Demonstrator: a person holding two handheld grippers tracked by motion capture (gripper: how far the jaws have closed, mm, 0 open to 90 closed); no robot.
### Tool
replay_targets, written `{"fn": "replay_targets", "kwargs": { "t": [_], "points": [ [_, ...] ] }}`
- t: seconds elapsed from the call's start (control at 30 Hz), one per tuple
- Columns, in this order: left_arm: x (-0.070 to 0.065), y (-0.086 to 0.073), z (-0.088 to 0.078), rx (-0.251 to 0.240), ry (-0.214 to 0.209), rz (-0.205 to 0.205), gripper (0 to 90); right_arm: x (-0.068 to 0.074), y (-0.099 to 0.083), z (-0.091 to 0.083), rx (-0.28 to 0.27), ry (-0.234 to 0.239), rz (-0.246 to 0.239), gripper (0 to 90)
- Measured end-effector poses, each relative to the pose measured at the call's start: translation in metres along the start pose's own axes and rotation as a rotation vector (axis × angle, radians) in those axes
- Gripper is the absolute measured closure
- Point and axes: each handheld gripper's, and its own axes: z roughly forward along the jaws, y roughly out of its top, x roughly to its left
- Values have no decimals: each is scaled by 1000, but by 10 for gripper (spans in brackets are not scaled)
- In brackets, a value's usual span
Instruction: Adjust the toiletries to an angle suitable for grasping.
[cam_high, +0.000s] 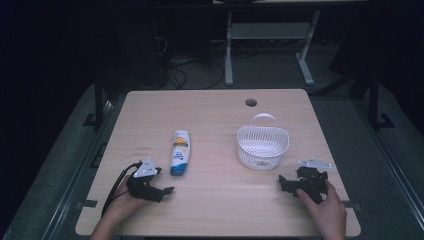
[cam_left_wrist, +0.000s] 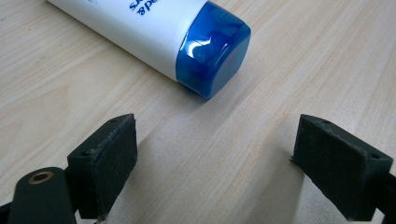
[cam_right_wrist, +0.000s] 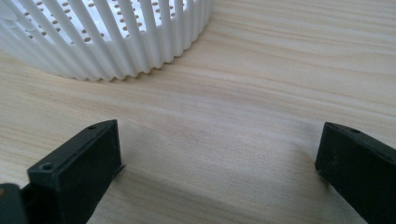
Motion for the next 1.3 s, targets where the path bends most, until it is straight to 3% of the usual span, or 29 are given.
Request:
{"fn": "replay_targets", "kwargs": {
  "t": [0.3,0.43,0.47,0.6,0.87,1.0,1.07,1.13,1.3],
  "points": [
    [1,4,-6,48,-15,-30,142,0,0,0,0,0,0,0],
    [2,5,-12,39,-26,-35,146,0,0,0,0,0,0,0],
    [3,6,-17,16,-21,-52,163,0,0,0,0,0,0,0],
    [3,12,-26,-16,-31,-62,280,0,0,0,0,0,0,0],
    [3,29,-31,-55,-38,-103,750,0,0,0,0,0,0,0],
    [6,38,-31,-56,-51,-105,900,0,0,0,0,0,0,0],
    [7,43,-29,-57,-63,-107,900,0,0,0,0,0,0,0],
    [7,48,-26,-37,-45,-119,900,0,0,0,0,0,0,0],
    [8,60,-18,-28,-59,-100,900,0,0,0,0,0,1,0]
  ]
}}
